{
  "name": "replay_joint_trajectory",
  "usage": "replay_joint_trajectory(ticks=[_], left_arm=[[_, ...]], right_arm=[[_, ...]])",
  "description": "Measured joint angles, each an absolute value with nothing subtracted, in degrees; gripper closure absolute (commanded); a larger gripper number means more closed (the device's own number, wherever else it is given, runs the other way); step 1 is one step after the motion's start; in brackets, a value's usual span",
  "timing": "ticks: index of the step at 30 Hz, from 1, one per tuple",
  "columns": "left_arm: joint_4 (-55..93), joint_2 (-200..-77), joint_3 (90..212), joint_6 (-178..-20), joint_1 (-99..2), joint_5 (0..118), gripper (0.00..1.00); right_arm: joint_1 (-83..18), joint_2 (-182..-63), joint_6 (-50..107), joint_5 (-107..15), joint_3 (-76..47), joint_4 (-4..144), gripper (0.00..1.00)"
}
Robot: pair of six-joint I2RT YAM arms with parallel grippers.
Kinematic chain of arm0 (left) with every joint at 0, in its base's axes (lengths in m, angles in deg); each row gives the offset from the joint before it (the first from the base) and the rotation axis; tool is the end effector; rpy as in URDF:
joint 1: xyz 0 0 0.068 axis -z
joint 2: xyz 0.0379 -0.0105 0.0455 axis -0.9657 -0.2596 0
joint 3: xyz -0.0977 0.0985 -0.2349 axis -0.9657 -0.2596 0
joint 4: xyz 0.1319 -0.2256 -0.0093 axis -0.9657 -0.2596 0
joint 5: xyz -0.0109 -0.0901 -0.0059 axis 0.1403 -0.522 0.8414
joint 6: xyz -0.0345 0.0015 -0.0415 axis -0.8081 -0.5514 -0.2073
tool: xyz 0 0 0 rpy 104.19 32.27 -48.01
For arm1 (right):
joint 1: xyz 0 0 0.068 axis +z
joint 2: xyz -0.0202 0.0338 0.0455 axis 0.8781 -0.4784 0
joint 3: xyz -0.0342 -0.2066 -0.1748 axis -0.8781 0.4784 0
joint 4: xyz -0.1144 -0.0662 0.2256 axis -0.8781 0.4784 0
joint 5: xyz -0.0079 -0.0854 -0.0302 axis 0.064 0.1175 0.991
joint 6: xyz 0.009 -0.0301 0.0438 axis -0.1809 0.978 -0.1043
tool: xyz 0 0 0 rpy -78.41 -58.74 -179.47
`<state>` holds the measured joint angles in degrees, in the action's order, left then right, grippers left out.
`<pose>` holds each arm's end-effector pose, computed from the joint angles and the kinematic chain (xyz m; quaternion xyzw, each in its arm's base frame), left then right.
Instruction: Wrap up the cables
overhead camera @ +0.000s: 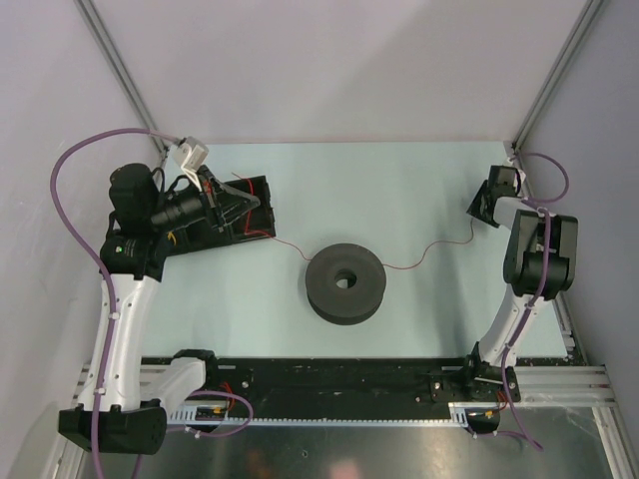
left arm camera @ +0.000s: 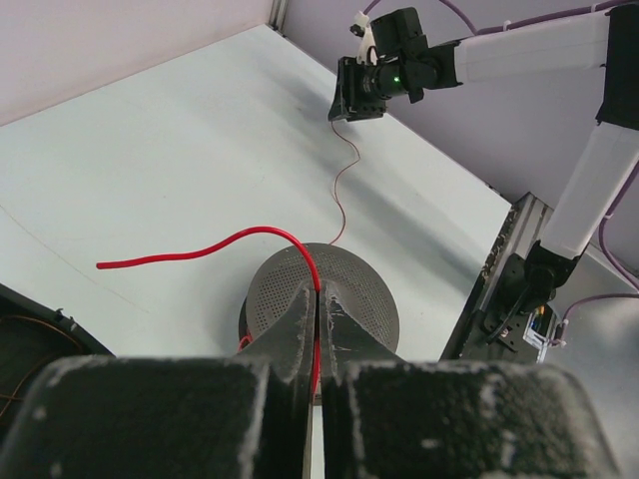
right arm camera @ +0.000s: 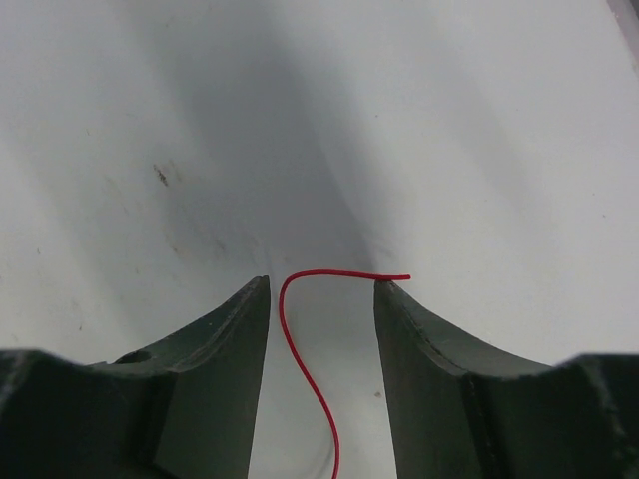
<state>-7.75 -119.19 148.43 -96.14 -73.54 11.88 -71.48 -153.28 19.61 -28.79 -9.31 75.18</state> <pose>0.1898 -0.0341 0.4299 0.2527 0.7008 -0.4076 0.5281 0.4092 -0.0789 0.1629 0.2399 0.8953 -0.0622 0.3701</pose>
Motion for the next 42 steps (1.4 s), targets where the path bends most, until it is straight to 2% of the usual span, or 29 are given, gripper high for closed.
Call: replay_joint_trajectory(ticks=[5, 9, 14, 16, 26, 35, 42], left_arm=[[-7.7, -119.4, 148.4, -96.2, -73.6, 12.3, 1.00], [-7.7, -119.6, 148.4, -96.2, -73.6, 12.8, 1.00], [-7.7, -119.8, 148.4, -96.2, -73.6, 13.3, 1.00], [-7.7, -119.9, 148.4, -96.3, -73.7, 13.3, 1.00], [-7.8, -119.7, 148.4, -97.0, -76.8, 13.3, 1.00], [-8.6, -118.8, 149.1, -96.9, -80.2, 13.8, 1.00], [-11.9, -118.8, 150.7, -93.6, -82.3, 17.1, 1.00]], right_arm=[[-71.4, -156.4, 18.7, -29.2, -13.2, 77.7, 0.51], [-71.2, -158.1, 18.0, -29.2, -15.8, 78.6, 0.61], [-71.2, -159.3, 17.7, -29.2, -17.3, 78.8, 0.91], [-71.2, -159.7, 17.7, -29.8, -17.8, 78.9, 0.98], [-72.8, -158.8, 20.4, -32.8, -18.0, 79.1, 1.00], [-78.4, -148.1, 27.4, -36.3, -18.0, 77.4, 1.00], [-83.4, -146.0, 31.7, -39.7, -18.0, 76.2, 1.00]])
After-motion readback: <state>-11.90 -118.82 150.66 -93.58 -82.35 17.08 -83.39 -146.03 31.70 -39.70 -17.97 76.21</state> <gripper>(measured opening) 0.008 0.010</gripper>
